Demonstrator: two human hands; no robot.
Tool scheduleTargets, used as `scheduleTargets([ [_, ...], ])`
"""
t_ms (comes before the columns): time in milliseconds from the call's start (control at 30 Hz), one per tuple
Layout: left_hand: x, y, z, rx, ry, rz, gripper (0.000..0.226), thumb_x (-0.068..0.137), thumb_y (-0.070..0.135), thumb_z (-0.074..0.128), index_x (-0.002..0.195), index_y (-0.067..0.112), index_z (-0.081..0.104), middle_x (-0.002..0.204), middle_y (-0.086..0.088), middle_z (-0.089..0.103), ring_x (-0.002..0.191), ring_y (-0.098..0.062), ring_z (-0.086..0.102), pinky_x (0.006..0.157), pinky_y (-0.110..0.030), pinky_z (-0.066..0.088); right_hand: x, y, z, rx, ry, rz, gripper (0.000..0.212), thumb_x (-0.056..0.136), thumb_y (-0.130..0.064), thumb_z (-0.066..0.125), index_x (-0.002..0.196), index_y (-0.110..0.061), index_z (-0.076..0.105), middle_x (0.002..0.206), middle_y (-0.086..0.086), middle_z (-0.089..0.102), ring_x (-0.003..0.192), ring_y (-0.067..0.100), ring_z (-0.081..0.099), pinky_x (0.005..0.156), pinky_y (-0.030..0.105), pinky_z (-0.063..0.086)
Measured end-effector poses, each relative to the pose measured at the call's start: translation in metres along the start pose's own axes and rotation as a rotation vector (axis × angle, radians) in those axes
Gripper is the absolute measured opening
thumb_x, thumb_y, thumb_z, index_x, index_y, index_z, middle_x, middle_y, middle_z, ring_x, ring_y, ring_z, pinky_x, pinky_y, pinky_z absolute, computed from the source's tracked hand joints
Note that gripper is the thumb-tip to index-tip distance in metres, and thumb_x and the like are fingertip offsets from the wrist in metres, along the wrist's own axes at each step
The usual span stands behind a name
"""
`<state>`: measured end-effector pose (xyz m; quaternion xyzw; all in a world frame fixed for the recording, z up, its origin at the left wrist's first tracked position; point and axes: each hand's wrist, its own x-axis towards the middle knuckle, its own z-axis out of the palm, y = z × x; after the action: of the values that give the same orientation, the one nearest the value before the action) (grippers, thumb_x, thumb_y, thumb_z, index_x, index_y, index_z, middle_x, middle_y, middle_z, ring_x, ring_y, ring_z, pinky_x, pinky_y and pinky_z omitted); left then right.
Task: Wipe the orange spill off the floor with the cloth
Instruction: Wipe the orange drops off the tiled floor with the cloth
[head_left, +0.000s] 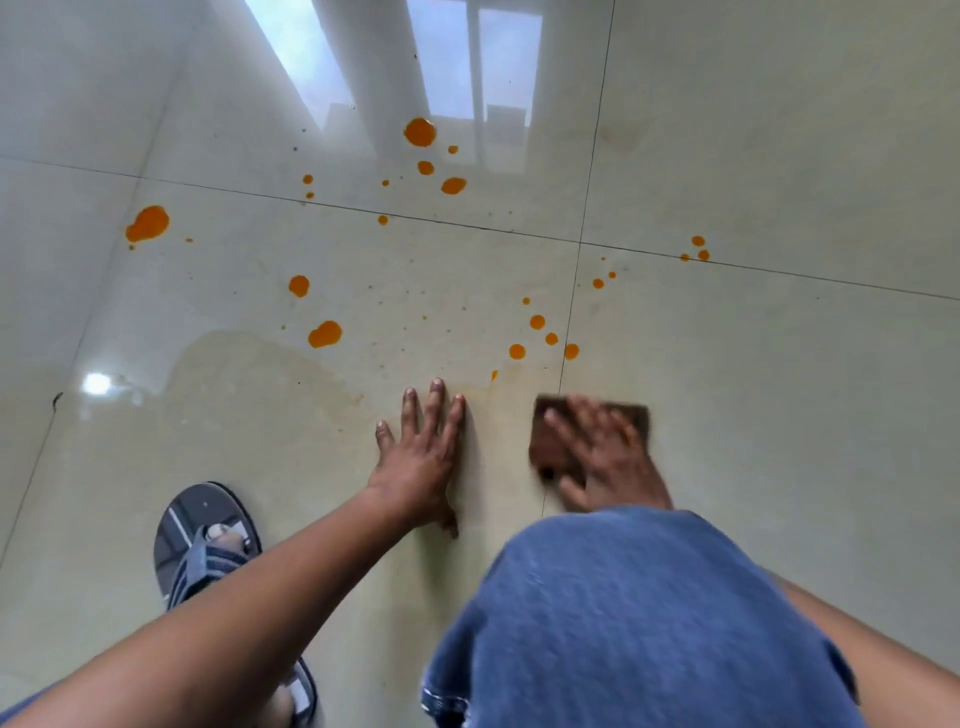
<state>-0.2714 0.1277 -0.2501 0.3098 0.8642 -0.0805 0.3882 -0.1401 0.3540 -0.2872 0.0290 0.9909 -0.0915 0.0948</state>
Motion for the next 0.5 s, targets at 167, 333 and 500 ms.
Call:
scheduleTargets([
  [167,0.007,-0.003,-0.015,0.026,0.055,0.033,0.140,0.053,0.056,0.085,0.151,0.018,-0.008,0.156,-0.012,-0.015,0.143,-0.042,-0.007,0.109,-0.062,0.027,0.065,-0.037,-0.008,0.135,0.086,0.240,0.078,0.078,-0.043,0.056,0.150,-0.024,0.029,0.157,0.013,0.025,0.145,0.030,0.024,0.115,0.045,0.016],
  [333,0.023,-0.017,-0.044,-0.028,0.171,-0.016,0.150,0.042,0.063,0.086,0.151,0.022,-0.008,0.157,-0.009,-0.016,0.144,-0.033,-0.002,0.110,-0.056,0.025,0.003,-0.015,-0.004,0.068,-0.062,-0.054,0.087,0.070,-0.048,0.058,0.149,-0.029,0.027,0.157,0.008,0.022,0.144,0.026,0.026,0.113,0.044,0.019],
  [500,0.048,-0.024,-0.048,-0.056,0.139,0.003,0.158,0.039,0.063,0.086,0.150,0.023,-0.018,0.156,-0.007,-0.028,0.145,-0.037,-0.017,0.113,-0.062,0.010,0.124,-0.032,-0.023,0.140,0.095,0.393,0.074,0.084,-0.044,0.051,0.151,-0.028,0.023,0.160,0.008,0.019,0.147,0.025,0.015,0.116,0.042,0.010],
])
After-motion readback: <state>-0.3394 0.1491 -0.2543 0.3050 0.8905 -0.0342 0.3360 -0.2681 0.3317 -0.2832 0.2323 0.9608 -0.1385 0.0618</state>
